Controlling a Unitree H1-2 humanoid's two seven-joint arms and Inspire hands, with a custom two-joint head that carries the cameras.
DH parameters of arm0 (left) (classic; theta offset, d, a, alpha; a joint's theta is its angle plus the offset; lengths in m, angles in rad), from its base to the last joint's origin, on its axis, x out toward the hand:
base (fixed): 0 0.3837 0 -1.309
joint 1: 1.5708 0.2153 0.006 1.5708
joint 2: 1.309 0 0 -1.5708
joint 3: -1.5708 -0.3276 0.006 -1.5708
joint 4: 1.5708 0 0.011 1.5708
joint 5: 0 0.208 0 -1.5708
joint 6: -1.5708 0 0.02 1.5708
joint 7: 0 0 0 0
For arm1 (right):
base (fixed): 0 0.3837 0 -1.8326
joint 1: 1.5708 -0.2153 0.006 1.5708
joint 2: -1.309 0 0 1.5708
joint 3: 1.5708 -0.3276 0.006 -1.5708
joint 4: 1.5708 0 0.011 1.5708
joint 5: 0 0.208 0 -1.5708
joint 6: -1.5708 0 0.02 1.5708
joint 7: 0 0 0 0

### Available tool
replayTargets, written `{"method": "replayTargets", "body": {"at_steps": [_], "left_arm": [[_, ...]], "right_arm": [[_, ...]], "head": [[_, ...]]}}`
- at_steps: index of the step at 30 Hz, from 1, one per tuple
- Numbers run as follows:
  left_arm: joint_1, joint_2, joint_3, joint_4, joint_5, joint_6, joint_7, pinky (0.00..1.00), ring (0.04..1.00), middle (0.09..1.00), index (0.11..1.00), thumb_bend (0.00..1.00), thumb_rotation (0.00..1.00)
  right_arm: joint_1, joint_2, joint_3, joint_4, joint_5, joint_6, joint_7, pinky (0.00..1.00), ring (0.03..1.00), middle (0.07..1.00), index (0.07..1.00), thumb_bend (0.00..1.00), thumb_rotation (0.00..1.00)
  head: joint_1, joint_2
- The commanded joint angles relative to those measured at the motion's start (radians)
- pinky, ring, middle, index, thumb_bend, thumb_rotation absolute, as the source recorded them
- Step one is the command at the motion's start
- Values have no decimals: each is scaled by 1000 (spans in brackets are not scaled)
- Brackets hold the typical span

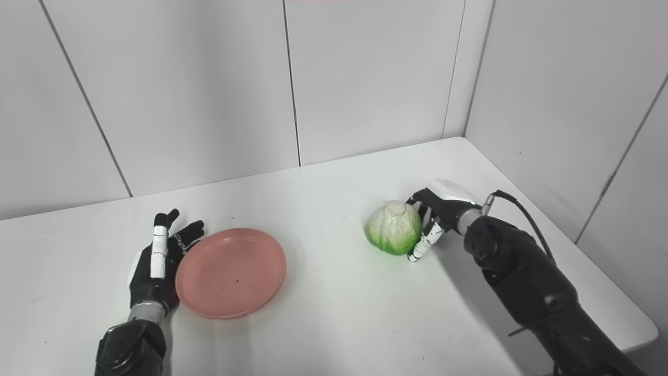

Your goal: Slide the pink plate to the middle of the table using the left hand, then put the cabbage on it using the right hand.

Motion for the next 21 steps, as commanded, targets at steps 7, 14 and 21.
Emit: {"method": "replayTargets", "body": {"at_steps": [7, 14, 21], "left_arm": [[-5, -7, -4, -10, 0, 34, 2, 815, 797, 723, 917, 934, 895], [-4, -13, -3, -10, 1, 37, 6, 810, 789, 707, 903, 939, 886], [-2, -19, -7, -9, 8, 35, 11, 801, 785, 705, 893, 935, 890]], "right_arm": [[-66, 7, -84, -128, 144, 112, 70, 313, 420, 555, 698, 875, 126], [-112, -17, -57, -205, 165, 109, 121, 324, 419, 568, 685, 879, 170], [-137, -36, -28, -227, 182, 107, 167, 324, 419, 566, 688, 877, 142]], "head": [[5, 2], [10, 2], [23, 3]]}}
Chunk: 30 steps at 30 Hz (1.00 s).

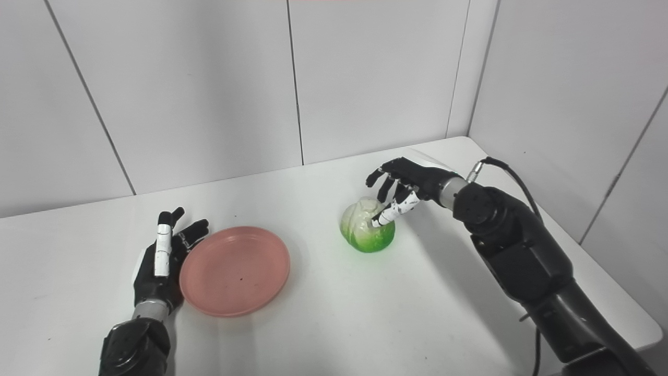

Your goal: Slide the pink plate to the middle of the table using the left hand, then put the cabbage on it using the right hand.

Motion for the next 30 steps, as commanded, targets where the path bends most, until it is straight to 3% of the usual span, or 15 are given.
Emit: {"method": "replayTargets", "body": {"at_steps": [1, 2, 5, 7, 8, 10, 13, 16, 19, 25, 30], "left_arm": [[-2, -6, -7, -6, 8, 27, 9, 800, 784, 704, 891, 931, 892], [-2, -6, -7, -6, 9, 28, 10, 802, 782, 702, 889, 931, 894], [-1, -6, -7, -3, 12, 25, 12, 796, 778, 694, 884, 933, 894], [-1, -6, -9, -2, 12, 24, 13, 795, 777, 690, 882, 932, 894], [0, -7, -9, -3, 11, 26, 12, 793, 778, 690, 885, 927, 902], [1, -8, -9, -5, 11, 30, 10, 806, 784, 691, 890, 922, 907], [2, -10, -9, -9, 13, 35, 10, 815, 786, 688, 889, 921, 910], [3, -13, -10, -13, 13, 39, 11, 817, 781, 681, 887, 926, 909], [5, -15, -10, -20, 15, 45, 14, 822, 779, 671, 890, 920, 909], [4, -13, -8, -17, 14, 47, 13, 834, 783, 683, 894, 923, 908], [2, -16, -10, -10, 16, 41, 13, 820, 772, 695, 894, 920, 912]], "right_arm": [[-54, -48, 14, -45, 1, -7, 29, 380, 493, 595, 701, 910, 185], [-57, -57, 26, -49, -1, -8, 43, 453, 564, 636, 719, 947, 230], [-63, -74, 46, -54, -2, -1, 69, 526, 633, 697, 748, 988, 275], [-67, -85, 66, -60, -20, -4, 79, 544, 655, 724, 764, 998, 289], [-71, -93, 84, -64, -41, -16, 81, 569, 720, 802, 803, 1000, 325], [-80, -109, 127, -72, -101, -44, 77, 565, 754, 847, 831, 1000, 355], [-88, -116, 168, -82, -172, -61, 66, 641, 837, 895, 841, 1000, 344], [-98, -117, 210, -86, -249, -106, 60, 639, 891, 934, 853, 1000, 343], [-102, -106, 229, -91, -302, -124, 58, 815, 982, 966, 857, 1000, 354], [-115, -80, 244, -87, -362, -146, 70, 982, 1000, 986, 858, 1000, 359], [-126, -54, 244, -84, -375, -142, 93, 1000, 1000, 993, 858, 1000, 349]], "head": [[3, -1], [5, 0], [17, 0], [20, -1], [20, -1], [22, -1], [24, -1], [29, -1], [32, -1], [32, -1], [38, -1]]}}
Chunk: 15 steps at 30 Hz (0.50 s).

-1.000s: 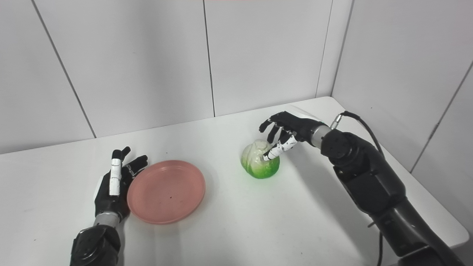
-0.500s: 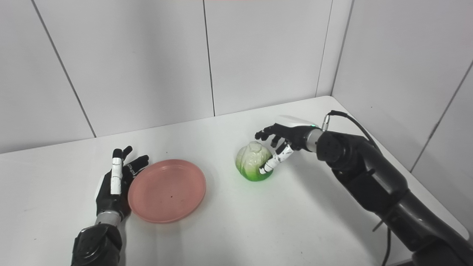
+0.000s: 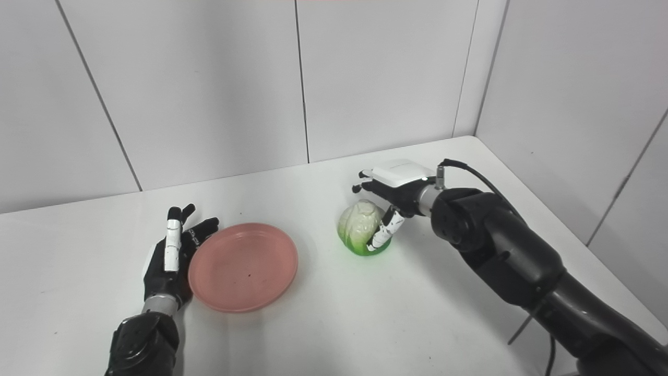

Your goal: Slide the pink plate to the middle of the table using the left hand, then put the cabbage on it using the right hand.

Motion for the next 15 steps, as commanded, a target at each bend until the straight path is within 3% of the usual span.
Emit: {"method": "replayTargets", "body": {"at_steps": [1, 7, 15], "left_arm": [[0, -8, -6, 5, 3, 19, 5, 817, 770, 697, 893, 921, 912], [5, -12, -7, -5, 4, 36, 11, 822, 774, 685, 893, 919, 907], [9, -11, -9, -9, 7, 42, 12, 800, 768, 688, 894, 916, 906]], "right_arm": [[-63, -7, -12, -13, -20, -26, -2, 1000, 1000, 993, 858, 1000, 349], [-57, 26, -13, 11, -19, -37, -17, 938, 1000, 988, 865, 1000, 366], [-50, 77, -14, 85, -9, -53, -51, 623, 893, 945, 851, 1000, 307]], "head": [[3, 0], [8, 3], [16, 6]]}}
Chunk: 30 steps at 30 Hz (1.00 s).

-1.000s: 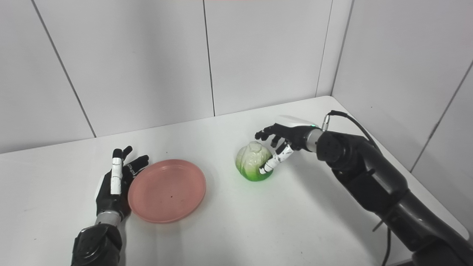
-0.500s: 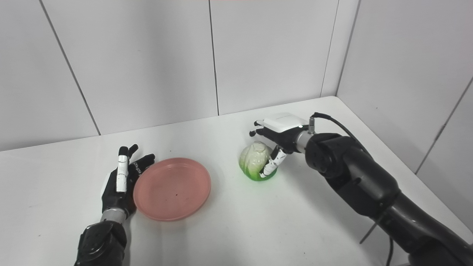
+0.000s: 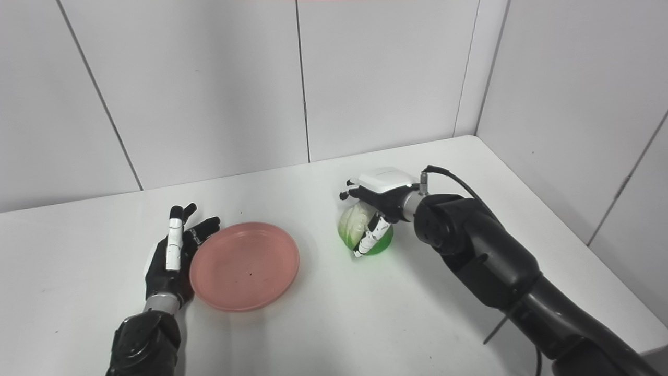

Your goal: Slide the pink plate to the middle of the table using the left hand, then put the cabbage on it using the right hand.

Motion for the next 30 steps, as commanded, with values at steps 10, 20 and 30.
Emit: {"method": "replayTargets", "body": {"at_steps": [10, 20, 30], "left_arm": [[12, -7, -5, -15, -5, 46, 0, 819, 773, 696, 893, 918, 903], [14, -2, -3, -25, -13, 57, -10, 821, 768, 698, 898, 922, 899], [13, -6, -3, -23, -12, 59, -12, 806, 767, 703, 891, 923, 896]], "right_arm": [[-40, 2, 20, 103, -45, -84, -58, 574, 810, 889, 834, 1000, 282], [-5, 33, 5, 159, -45, -64, -115, 498, 650, 822, 807, 1000, 171], [31, 51, -33, 173, 70, -143, -170, 309, 374, 481, 589, 919, 76]], "head": [[9, 4], [10, 10], [5, 12]]}}
